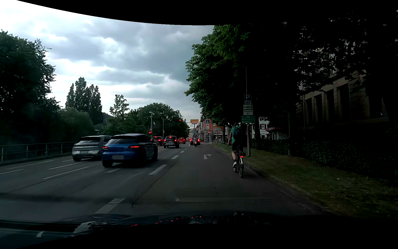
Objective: Follow the waypoints while adhering to traffic rules and regulations
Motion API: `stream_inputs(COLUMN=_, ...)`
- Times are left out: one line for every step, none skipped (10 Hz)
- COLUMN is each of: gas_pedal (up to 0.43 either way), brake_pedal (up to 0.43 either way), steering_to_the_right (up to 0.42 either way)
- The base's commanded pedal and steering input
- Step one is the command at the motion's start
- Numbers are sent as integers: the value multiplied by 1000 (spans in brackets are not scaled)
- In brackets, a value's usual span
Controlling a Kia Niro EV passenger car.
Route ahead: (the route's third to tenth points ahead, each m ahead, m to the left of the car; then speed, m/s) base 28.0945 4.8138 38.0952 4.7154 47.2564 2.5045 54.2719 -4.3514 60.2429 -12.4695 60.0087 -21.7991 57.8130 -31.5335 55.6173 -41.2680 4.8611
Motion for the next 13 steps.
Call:
stream_inputs(gas_pedal=0, brake_pedal=0, steering_to_the_right=-12)
stream_inputs(gas_pedal=0, brake_pedal=0, steering_to_the_right=-13)
stream_inputs(gas_pedal=0, brake_pedal=0, steering_to_the_right=-15)
stream_inputs(gas_pedal=0, brake_pedal=0, steering_to_the_right=-20)
stream_inputs(gas_pedal=0, brake_pedal=0, steering_to_the_right=-24)
stream_inputs(gas_pedal=0, brake_pedal=0, steering_to_the_right=-23)
stream_inputs(gas_pedal=0, brake_pedal=0, steering_to_the_right=-23)
stream_inputs(gas_pedal=0, brake_pedal=0, steering_to_the_right=-23)
stream_inputs(gas_pedal=0, brake_pedal=0, steering_to_the_right=-23)
stream_inputs(gas_pedal=0, brake_pedal=0, steering_to_the_right=-23)
stream_inputs(gas_pedal=0, brake_pedal=0, steering_to_the_right=-21)
stream_inputs(gas_pedal=0, brake_pedal=0, steering_to_the_right=-19)
stream_inputs(gas_pedal=0, brake_pedal=0, steering_to_the_right=-18)
